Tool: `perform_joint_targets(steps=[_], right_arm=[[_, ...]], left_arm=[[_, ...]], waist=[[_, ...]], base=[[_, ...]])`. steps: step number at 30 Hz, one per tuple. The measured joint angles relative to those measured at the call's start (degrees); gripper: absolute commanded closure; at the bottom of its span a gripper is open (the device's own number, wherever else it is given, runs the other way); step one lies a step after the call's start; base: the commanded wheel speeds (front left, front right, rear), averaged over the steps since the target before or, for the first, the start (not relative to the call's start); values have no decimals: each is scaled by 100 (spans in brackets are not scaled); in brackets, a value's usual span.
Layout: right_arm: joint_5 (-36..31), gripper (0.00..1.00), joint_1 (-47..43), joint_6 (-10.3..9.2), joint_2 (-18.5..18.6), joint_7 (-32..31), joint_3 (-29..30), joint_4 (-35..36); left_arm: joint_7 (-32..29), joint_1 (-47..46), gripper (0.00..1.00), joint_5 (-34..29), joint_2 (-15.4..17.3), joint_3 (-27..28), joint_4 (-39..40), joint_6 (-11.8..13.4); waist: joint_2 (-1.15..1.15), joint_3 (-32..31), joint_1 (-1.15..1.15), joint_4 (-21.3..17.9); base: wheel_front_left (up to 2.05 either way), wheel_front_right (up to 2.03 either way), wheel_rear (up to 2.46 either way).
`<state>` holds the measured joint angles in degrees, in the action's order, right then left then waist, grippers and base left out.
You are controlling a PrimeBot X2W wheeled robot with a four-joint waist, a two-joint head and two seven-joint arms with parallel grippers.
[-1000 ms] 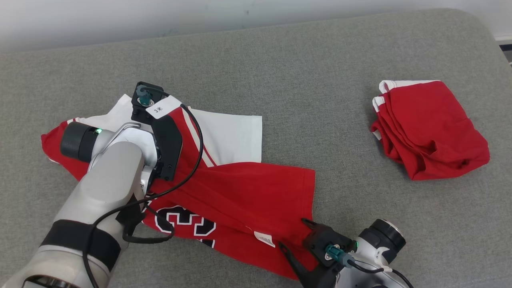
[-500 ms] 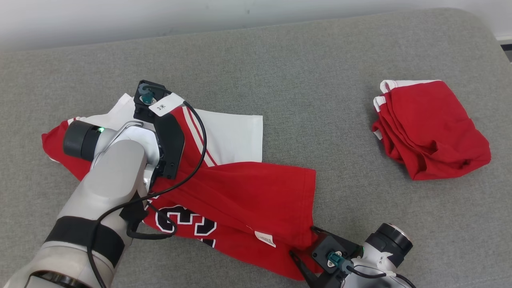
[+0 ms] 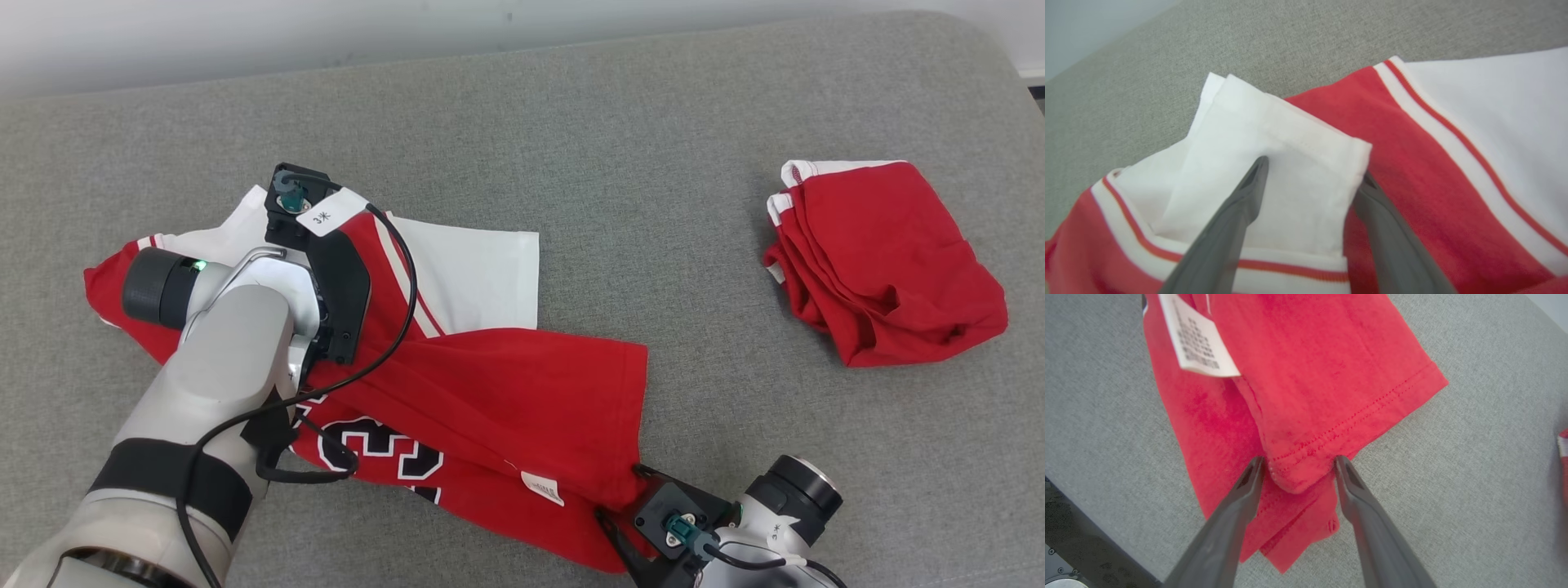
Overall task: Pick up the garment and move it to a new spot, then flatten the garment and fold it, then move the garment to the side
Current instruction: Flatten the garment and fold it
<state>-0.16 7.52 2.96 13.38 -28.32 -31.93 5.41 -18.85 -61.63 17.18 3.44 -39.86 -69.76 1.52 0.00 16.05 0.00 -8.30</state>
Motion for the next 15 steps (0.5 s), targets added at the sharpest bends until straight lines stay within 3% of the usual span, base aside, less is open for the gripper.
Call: perform_joint_targets(steps=[2,6,9,15], right_arm=[[0,13,0,0,0,-1,-4,1],[0,40,1,0,-1,-43,-9,2],[0,34,2,0,-2,-43,-7,-2],[2,36,5,0,-30,-44,-14,-57]], left_arm=[[9,0,0,1,-9,0,-22,0],[82,-4,0,47,-19,-1,-47,-8],[149,-25,0,59,-40,-2,-46,-12],[229,-135,0,59,-109,-16,-64,-54]], waist=[[0,10,0,-1],[0,21,0,-3],[0,16,0,-1],[0,-67,0,17]], base=[[0,0,0],[0,0,0],[0,0,0],[0,0,0]])
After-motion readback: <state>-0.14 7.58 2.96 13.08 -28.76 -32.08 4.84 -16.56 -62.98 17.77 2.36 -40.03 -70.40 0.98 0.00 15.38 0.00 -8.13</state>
